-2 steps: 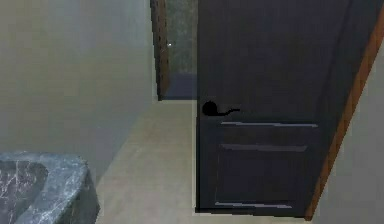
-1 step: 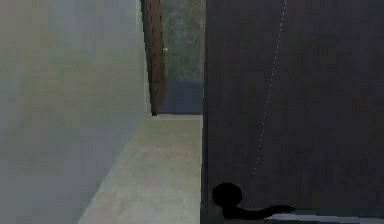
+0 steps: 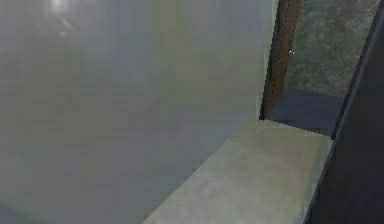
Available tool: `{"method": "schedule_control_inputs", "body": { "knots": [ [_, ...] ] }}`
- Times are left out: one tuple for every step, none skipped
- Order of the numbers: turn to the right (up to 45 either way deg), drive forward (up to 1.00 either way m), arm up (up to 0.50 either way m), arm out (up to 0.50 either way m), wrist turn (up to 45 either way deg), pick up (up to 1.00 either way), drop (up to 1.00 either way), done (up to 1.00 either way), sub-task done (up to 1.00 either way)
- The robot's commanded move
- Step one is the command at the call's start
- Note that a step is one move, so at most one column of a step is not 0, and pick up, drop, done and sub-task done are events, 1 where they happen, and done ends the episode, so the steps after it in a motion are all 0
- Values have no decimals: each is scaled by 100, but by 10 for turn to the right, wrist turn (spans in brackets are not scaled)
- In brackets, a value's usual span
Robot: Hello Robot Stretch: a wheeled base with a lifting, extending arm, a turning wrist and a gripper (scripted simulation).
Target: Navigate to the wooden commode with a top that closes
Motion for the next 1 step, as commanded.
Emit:
{"method": "schedule_control_inputs", "body": {
  "knots": [
    [0,65,0,0,0,0,0,0,0]
  ]
}}
